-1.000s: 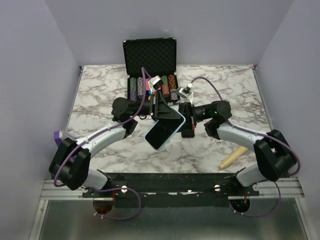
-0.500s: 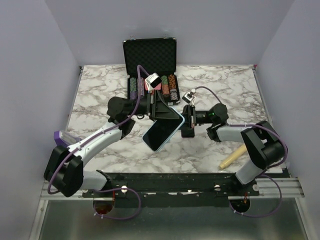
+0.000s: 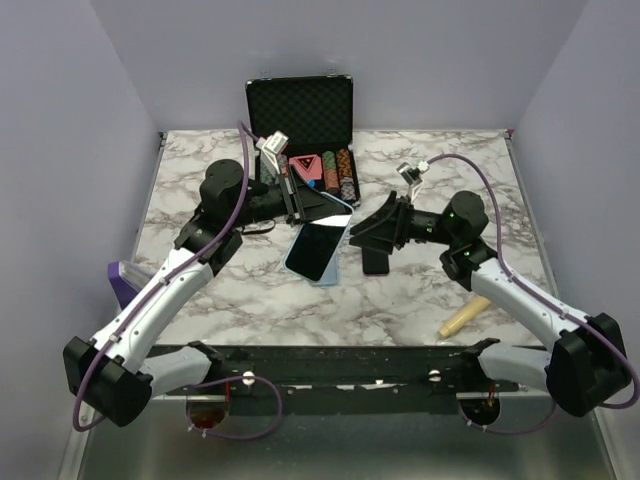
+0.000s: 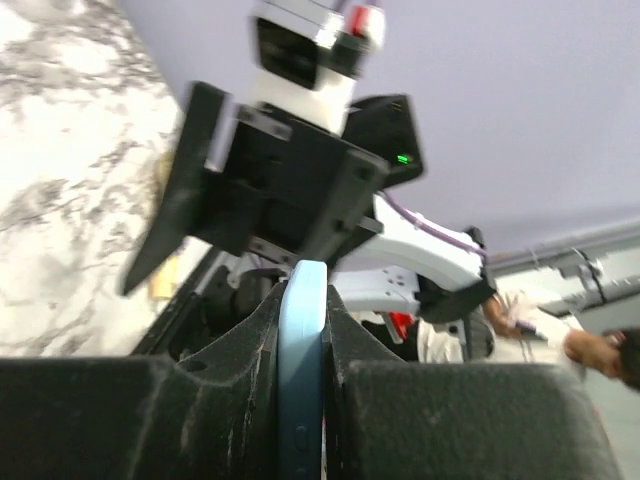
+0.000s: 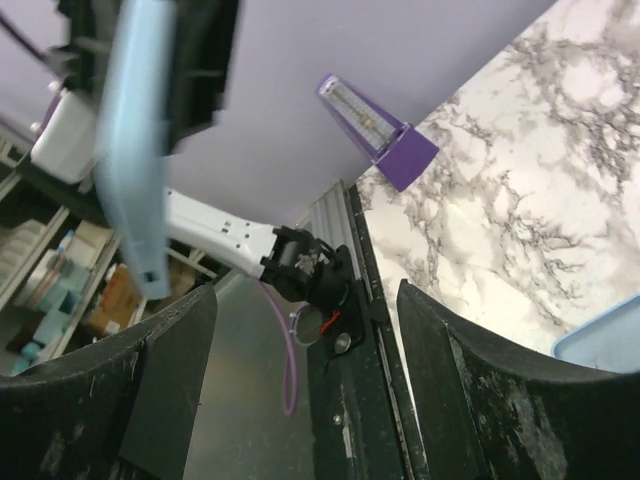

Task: Take the phone out of the phone case
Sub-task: Remove the phone case from the phone.

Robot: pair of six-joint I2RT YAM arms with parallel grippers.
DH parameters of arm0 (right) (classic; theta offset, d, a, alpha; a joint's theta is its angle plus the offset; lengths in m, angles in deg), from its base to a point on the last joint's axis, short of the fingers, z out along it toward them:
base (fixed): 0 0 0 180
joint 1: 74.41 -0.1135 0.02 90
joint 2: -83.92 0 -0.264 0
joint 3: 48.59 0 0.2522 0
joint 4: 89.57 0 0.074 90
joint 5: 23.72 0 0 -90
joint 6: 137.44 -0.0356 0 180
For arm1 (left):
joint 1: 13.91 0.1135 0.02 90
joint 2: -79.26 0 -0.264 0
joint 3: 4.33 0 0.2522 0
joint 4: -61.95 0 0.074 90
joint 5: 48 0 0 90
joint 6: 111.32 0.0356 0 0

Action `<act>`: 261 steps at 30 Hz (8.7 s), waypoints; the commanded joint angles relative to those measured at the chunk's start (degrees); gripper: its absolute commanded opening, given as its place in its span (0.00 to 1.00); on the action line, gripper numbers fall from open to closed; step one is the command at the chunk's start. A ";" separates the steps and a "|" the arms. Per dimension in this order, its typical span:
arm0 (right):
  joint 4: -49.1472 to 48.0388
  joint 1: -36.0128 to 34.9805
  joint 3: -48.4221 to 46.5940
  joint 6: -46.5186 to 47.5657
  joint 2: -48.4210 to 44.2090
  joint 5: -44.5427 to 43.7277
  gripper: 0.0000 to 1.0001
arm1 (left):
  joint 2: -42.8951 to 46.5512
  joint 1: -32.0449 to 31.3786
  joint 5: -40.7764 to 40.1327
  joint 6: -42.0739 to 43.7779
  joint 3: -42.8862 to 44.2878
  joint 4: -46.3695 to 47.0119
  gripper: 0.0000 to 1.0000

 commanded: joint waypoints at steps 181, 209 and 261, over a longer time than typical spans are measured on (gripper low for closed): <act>0.25 -16.96 0.03 -5.87 -12.97 -12.94 0.42 | -1.82 -2.35 -8.53 -23.74 -6.05 29.91 0.00; 35.85 -18.63 -6.84 0.81 -3.47 -61.00 0.19 | -9.21 -12.10 -12.22 -49.33 -10.27 61.39 0.00; 23.29 -18.55 -4.02 -9.74 -18.86 -24.46 0.46 | 0.64 -1.21 -11.87 -15.84 -8.16 18.40 0.00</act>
